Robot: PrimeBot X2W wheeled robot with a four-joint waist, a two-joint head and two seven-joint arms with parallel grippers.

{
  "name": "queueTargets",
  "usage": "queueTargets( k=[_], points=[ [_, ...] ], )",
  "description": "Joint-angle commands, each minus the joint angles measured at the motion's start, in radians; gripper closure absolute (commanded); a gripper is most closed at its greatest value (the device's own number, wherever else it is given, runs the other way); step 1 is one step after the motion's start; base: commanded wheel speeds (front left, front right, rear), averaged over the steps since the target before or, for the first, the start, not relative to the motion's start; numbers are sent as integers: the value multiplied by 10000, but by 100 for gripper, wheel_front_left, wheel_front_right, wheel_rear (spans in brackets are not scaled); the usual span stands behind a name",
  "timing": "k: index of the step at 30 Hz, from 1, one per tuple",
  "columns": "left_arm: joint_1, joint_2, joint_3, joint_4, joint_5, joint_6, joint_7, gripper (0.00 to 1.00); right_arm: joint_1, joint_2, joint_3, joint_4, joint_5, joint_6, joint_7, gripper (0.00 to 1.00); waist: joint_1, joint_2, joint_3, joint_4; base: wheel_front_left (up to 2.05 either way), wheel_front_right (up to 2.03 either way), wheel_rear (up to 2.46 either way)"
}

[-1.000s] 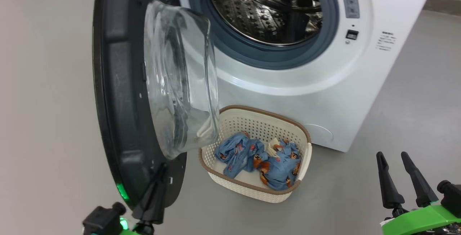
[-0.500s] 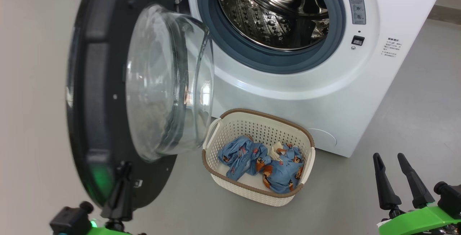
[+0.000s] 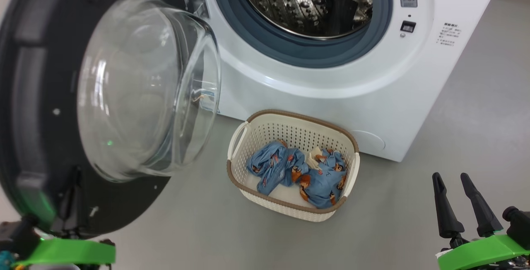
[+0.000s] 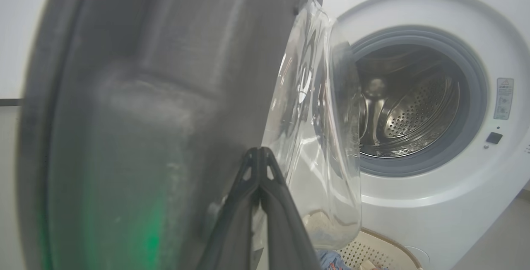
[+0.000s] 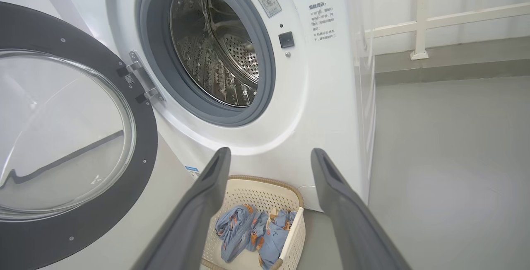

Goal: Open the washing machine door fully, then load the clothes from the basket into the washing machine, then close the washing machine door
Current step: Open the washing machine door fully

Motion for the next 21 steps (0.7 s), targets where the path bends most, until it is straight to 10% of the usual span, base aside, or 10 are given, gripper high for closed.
queueTargets(
  k=[1, 21],
  points=[
    [-620, 494, 675, -50, 0, 73, -63, 100, -289, -194, 151, -275, -108, 58, -122, 0, 0, -1, 200, -26, 0, 0, 0],
    [-2957, 1399, 2990, 1890, 495, 22, -63, 100, -994, -509, 126, -376, -266, 58, -122, 0, 0, -1, 1536, -92, 0, 0, 0]
  ],
)
